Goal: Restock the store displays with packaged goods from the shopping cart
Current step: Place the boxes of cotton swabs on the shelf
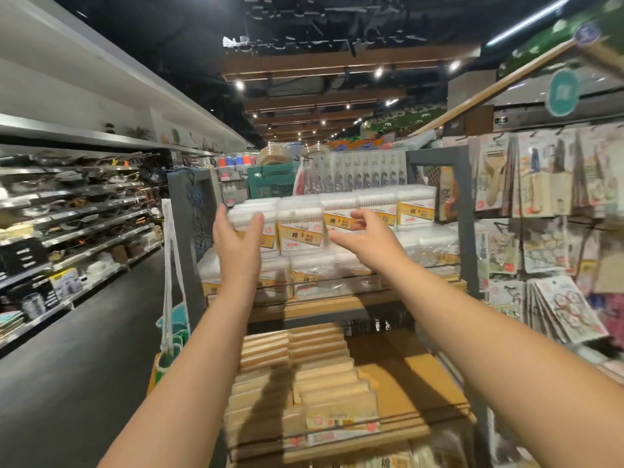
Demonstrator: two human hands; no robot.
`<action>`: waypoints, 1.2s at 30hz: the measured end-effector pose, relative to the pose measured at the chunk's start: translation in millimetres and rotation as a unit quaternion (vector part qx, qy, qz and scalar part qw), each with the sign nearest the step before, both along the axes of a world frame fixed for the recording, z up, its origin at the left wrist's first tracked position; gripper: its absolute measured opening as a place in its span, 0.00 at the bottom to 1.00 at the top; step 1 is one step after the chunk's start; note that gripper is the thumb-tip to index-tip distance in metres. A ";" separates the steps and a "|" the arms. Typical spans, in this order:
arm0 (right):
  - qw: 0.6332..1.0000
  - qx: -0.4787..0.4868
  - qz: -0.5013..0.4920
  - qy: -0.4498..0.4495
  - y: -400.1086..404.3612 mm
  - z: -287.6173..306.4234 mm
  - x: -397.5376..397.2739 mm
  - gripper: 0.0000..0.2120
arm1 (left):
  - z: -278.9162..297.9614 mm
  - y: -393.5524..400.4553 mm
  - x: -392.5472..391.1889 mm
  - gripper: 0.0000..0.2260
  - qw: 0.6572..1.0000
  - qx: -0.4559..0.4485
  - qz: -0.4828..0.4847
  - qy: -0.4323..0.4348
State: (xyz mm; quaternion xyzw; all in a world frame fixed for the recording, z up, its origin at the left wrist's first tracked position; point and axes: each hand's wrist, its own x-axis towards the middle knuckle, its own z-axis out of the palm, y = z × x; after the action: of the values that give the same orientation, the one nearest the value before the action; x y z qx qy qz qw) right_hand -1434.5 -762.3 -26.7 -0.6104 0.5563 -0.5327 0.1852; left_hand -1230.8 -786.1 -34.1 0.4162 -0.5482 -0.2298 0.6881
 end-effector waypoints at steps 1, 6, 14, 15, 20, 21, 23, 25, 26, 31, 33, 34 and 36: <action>1.000 0.003 0.004 -0.006 9.7 -2.9 -9.9 0.33 | -4.3 11.3 -11.9 0.32 1.000 -0.022 0.001 -0.018; 0.998 0.034 0.012 -0.057 69.8 -29.0 -85.5 0.23 | -24.7 58.4 -102.0 0.22 0.995 -0.048 -0.074 -0.051; 0.979 0.117 -0.123 -0.113 238.9 -92.7 -279.7 0.04 | -101.5 164.7 -332.6 0.11 0.916 0.060 -0.359 -0.169; 0.973 0.133 -0.149 -0.116 268.5 -103.3 -308.9 0.03 | -114.4 185.3 -367.8 0.10 0.894 0.077 -0.403 -0.181; 0.930 0.208 -0.261 -0.158 391.3 -156.2 -416.1 0.03 | -179.1 264.1 -494.6 0.07 0.806 0.139 -0.534 -0.213; 0.920 0.220 -0.280 -0.164 408.7 -167.5 -431.6 0.04 | -189.1 275.9 -511.6 0.06 0.795 0.143 -0.547 -0.219; 0.898 0.249 -0.315 -0.179 449.4 -197.6 -460.9 0.06 | -216.4 301.8 -550.3 0.05 0.765 0.165 -0.577 -0.232; 0.873 0.276 -0.344 -0.206 481.7 -230.4 -484.6 0.09 | -243.1 321.9 -583.1 0.06 0.727 0.200 -0.605 -0.253; 0.860 0.289 -0.357 -0.223 493.6 -246.7 -495.9 0.09 | -257.3 327.6 -598.0 0.06 0.707 0.207 -0.618 -0.277; 0.778 0.377 -0.399 -0.305 531.7 -333.7 -550.5 0.10 | -327.9 337.4 -667.4 0.08 0.582 0.276 -0.670 -0.368; 0.749 0.389 -0.419 -0.335 538.0 -366.2 -569.5 0.10 | -365.0 330.9 -695.3 0.11 0.556 0.316 -0.659 -0.395; 0.738 0.388 -0.429 -0.348 539.0 -377.5 -573.8 0.10 | -381.7 327.2 -707.0 0.11 0.538 0.329 -0.660 -0.409; 0.713 0.385 -0.451 -0.374 532.0 -405.6 -588.2 0.09 | -416.7 318.1 -736.7 0.12 0.500 0.344 -0.655 -0.450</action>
State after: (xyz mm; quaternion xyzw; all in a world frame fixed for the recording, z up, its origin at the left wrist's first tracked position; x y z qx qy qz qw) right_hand -2022.7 -230.3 -432.3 0.0863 0.8078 -0.4771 0.3352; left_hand -1967.5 -468.1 -450.8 0.1888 -0.7773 -0.5673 -0.1961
